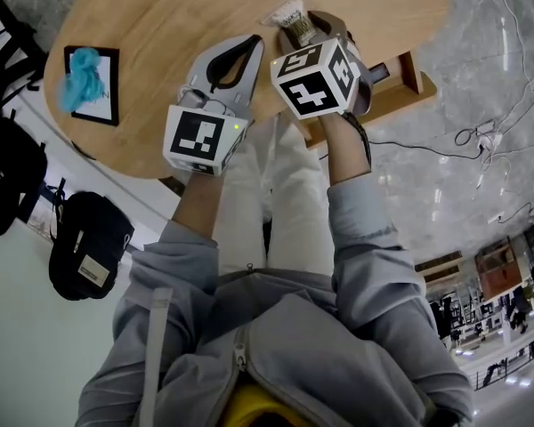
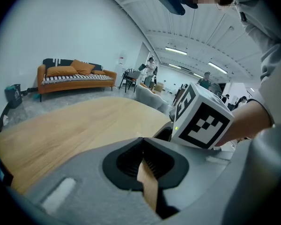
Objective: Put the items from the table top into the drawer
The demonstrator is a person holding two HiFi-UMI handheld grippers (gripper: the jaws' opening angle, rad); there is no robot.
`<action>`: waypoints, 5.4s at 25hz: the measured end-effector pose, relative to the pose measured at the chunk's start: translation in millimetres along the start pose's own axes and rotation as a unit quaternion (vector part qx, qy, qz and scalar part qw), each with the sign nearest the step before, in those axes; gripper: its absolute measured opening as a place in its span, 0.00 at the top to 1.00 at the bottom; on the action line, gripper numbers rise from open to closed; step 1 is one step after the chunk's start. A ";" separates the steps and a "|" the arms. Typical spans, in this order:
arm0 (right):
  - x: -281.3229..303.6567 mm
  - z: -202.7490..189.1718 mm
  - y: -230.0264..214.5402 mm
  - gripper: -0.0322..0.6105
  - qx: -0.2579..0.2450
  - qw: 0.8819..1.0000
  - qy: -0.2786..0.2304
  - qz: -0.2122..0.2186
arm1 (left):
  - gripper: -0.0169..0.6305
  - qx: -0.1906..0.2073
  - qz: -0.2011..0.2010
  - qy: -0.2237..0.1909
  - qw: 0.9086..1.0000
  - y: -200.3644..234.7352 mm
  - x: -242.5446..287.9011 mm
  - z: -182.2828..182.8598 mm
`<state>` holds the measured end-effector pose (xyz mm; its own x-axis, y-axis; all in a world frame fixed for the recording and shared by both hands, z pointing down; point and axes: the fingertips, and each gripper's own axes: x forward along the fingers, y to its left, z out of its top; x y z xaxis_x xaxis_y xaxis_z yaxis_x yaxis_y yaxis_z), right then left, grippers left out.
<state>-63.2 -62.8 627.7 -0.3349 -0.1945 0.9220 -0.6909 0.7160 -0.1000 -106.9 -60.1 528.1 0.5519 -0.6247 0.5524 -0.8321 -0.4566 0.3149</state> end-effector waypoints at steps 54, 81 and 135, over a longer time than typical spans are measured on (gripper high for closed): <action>-44.4 -226.2 33.8 0.66 0.343 0.937 0.011 -0.065 | 0.97 0.104 -0.146 0.076 0.981 -145.4 23.5 -63.2; -90.6 -221.9 74.2 0.55 0.290 0.956 0.048 -0.024 | 0.97 0.106 -0.139 0.067 0.982 -156.4 -30.3 -9.4; -701.1 95.1 17.8 0.95 0.096 0.806 -0.477 -0.337 | 0.97 0.212 -0.093 -0.271 0.934 -279.3 -298.2 430.7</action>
<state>98.4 22.5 -56.0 -0.1185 -0.9886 0.0931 -0.9776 0.1326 0.1637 -15.2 -19.1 -56.9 0.7280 -0.6855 0.0109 -0.6850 -0.7279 -0.0312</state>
